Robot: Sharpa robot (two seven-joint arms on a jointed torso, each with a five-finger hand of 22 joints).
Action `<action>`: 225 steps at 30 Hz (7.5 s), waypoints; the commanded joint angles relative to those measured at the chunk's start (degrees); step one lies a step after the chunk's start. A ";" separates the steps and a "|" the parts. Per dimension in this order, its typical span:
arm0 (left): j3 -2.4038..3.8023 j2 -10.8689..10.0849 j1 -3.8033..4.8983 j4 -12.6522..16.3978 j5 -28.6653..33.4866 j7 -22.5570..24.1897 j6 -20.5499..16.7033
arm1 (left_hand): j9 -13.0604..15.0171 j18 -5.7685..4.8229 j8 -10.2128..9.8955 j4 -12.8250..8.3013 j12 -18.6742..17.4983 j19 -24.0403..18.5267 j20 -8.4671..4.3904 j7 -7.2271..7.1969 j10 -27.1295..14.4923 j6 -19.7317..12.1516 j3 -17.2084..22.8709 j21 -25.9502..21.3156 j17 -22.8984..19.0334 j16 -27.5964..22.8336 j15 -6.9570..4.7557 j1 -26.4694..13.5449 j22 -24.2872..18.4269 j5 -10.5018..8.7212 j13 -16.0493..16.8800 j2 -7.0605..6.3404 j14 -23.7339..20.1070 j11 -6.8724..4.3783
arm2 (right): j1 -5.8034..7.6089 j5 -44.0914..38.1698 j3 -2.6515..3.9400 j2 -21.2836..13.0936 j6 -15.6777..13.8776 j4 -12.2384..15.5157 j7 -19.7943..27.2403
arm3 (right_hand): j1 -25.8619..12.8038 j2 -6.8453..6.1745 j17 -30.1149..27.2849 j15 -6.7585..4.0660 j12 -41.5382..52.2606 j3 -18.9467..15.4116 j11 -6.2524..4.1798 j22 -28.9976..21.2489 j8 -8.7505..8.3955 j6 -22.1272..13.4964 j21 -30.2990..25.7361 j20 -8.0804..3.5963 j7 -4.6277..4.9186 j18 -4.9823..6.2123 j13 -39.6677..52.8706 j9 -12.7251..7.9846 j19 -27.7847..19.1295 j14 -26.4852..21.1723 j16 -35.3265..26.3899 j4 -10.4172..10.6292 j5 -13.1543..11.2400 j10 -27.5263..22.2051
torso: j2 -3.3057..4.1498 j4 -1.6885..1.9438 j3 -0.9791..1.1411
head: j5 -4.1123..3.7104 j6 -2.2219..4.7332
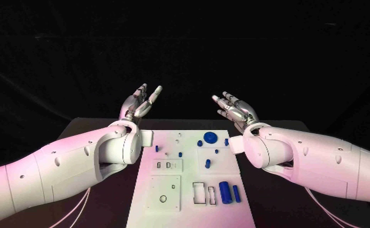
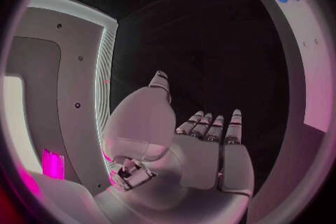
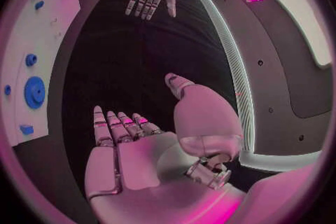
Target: Assemble the parts on the task board
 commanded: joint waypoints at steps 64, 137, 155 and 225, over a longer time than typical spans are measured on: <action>0.74 -12.86 1.92 16.98 -6.84 -4.18 14.88 | 12.24 5.14 13.68 0.20 3.17 43.53 -0.92 4.87 54.70 43.56 -14.23 17.22 15.56 13.83 0.40 20.39 4.63 0.75 3.33 3.16 54.07 3.94 | 7.37 -90.46 -1.15 1.16 20.83 -2.09 -32.92 | 15.96 -11.75 65.99 -11.91 3.07 7.19 -8.94 60.00 9.49 52.26 69.14 -9.24 2.13 0.37 10.75 23.40 65.00 80.32 75.44 -11.48 2.04 60.60 | 9.96 3.01 -1.72 | -2.63 -2.17; 0.84 -13.87 2.70 17.86 -5.53 -5.92 16.01 | 12.60 4.96 13.13 -0.20 3.19 43.60 -0.83 5.21 53.66 42.82 -14.82 17.06 16.22 13.06 0.70 20.72 4.41 1.09 3.29 4.09 53.36 4.26 | 5.59 -91.30 -1.29 4.00 11.57 -5.36 -34.68 | 18.61 -8.06 69.46 -14.91 5.94 19.17 -12.25 75.25 13.53 58.40 79.54 -11.05 -0.58 -2.16 13.68 29.27 72.08 81.61 79.94 -12.82 -5.29 69.34 | 10.94 3.97 -2.18 | -2.32 -3.25; 0.84 -13.68 2.74 17.83 -5.51 -6.13 16.14 | 12.61 4.97 13.12 -0.22 3.19 43.60 -0.83 5.21 53.62 42.81 -14.81 17.05 16.25 13.05 0.69 20.77 4.40 1.07 3.29 4.17 53.37 4.25 | 6.64 -92.37 -0.97 7.53 3.96 -6.61 -35.89 | 18.25 -8.35 69.79 -15.04 5.98 19.12 -12.36 76.24 13.93 58.45 80.17 -11.24 -0.68 -2.38 14.38 30.22 72.65 81.68 80.18 -13.08 -5.03 69.55 | 11.09 4.41 -2.43 | -2.21 -2.19; 0.84 -13.95 4.14 18.38 -4.90 -6.42 16.23 | 12.82 4.95 12.93 -0.35 3.20 43.46 -0.81 5.29 53.25 42.59 -15.14 16.89 16.61 12.78 0.73 20.89 4.27 0.82 3.29 4.49 53.22 4.28 | 5.52 -90.74 -1.04 14.43 7.88 -15.40 -34.61 | 14.59 -12.59 61.29 -11.18 3.64 14.92 -7.91 66.98 7.92 48.23 71.97 -7.62 2.97 0.11 11.77 29.82 64.29 78.32 76.61 -12.69 -4.17 54.02 | 12.23 5.74 -3.20 | -2.81 -2.48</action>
